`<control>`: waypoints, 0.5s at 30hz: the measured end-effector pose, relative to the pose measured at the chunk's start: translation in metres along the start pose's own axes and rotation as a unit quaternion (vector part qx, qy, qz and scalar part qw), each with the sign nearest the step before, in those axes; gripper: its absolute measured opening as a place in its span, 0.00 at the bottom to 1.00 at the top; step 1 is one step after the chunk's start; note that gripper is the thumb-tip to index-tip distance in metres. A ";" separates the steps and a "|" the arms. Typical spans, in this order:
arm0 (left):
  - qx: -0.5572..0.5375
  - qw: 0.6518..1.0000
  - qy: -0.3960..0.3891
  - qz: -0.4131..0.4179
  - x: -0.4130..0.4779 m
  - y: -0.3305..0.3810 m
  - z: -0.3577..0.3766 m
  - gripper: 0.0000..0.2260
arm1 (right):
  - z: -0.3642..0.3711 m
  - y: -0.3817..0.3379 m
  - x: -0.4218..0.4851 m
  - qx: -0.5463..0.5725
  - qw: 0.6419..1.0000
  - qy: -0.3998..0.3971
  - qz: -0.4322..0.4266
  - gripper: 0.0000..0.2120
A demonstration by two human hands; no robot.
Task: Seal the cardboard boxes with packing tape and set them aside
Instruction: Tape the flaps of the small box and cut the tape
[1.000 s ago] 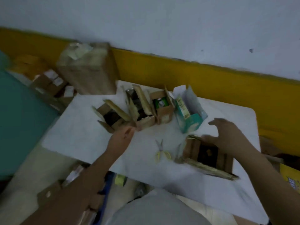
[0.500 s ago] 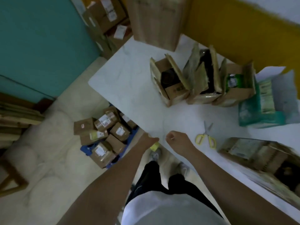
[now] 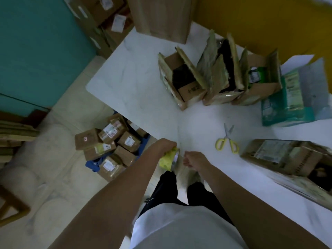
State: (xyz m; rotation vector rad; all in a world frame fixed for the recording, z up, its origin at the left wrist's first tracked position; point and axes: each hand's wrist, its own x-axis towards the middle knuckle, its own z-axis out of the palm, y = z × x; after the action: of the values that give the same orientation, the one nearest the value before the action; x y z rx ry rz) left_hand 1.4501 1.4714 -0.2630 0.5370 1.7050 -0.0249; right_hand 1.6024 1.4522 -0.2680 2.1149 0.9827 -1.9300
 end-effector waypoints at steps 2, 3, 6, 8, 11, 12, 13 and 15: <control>0.040 0.998 0.025 0.032 -0.010 0.017 0.000 0.09 | 0.006 -0.015 -0.007 0.125 0.991 -0.003 0.050 0.20; 0.056 0.997 0.029 0.053 -0.017 0.024 -0.001 0.10 | 0.008 -0.020 -0.008 0.188 0.980 -0.009 0.063 0.22; 0.067 0.986 0.047 0.142 -0.037 0.039 -0.003 0.12 | 0.003 -0.034 -0.015 0.330 0.943 -0.015 0.032 0.17; 0.066 0.972 0.081 0.209 -0.052 0.047 -0.005 0.12 | -0.009 -0.045 -0.026 0.402 0.915 -0.019 -0.021 0.12; 0.083 0.946 0.101 0.297 -0.084 0.066 -0.004 0.09 | -0.041 -0.057 -0.059 0.429 0.893 0.012 -0.139 0.04; 0.084 0.937 0.096 0.325 -0.094 0.074 0.000 0.08 | -0.055 -0.060 -0.076 0.426 0.887 0.041 -0.171 0.04; 0.084 0.930 0.090 0.346 -0.104 0.083 0.004 0.07 | -0.067 -0.063 -0.090 0.424 0.880 0.065 -0.201 0.03; 0.072 0.918 0.066 0.385 -0.132 0.098 0.018 0.08 | -0.091 -0.059 -0.120 0.420 0.862 0.135 -0.251 0.03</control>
State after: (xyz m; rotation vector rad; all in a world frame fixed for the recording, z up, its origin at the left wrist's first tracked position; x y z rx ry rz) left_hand 1.5162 1.5094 -0.1164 1.3142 1.5215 0.4649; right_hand 1.6517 1.4973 -0.1206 2.8644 0.8882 -2.7505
